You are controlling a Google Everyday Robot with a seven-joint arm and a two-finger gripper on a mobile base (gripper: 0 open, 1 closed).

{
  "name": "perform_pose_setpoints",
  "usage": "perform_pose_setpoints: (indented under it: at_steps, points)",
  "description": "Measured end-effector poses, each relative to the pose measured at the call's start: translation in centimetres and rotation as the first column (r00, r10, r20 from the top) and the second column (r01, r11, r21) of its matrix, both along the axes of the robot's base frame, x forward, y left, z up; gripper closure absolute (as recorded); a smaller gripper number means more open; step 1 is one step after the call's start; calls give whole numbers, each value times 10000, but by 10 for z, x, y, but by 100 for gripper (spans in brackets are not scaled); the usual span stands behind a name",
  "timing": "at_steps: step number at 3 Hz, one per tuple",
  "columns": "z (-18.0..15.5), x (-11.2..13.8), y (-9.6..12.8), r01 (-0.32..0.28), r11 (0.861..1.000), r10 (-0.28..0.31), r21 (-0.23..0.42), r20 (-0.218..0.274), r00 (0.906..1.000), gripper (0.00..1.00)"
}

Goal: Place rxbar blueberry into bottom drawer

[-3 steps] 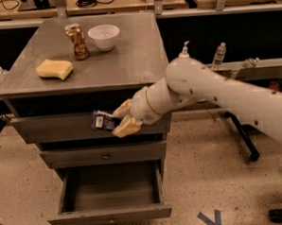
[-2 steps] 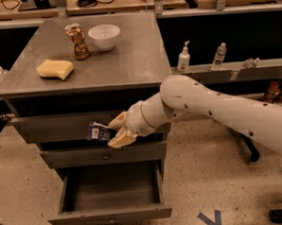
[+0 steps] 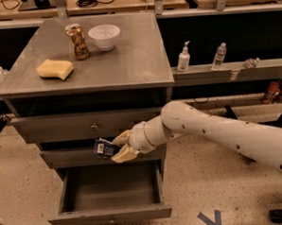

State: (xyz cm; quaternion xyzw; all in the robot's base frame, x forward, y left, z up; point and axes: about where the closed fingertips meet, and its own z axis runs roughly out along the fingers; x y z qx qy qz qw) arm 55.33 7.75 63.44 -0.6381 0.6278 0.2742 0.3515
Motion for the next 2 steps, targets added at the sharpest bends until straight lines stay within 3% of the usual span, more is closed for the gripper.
perform_pose_setpoints:
  at_steps: [1,2]
  points:
    - [-85,11,-3,569,9904,-588,1262,118,9982,100]
    - [-146,16,-7,882,9800,-869,1783,-153,9961,100]
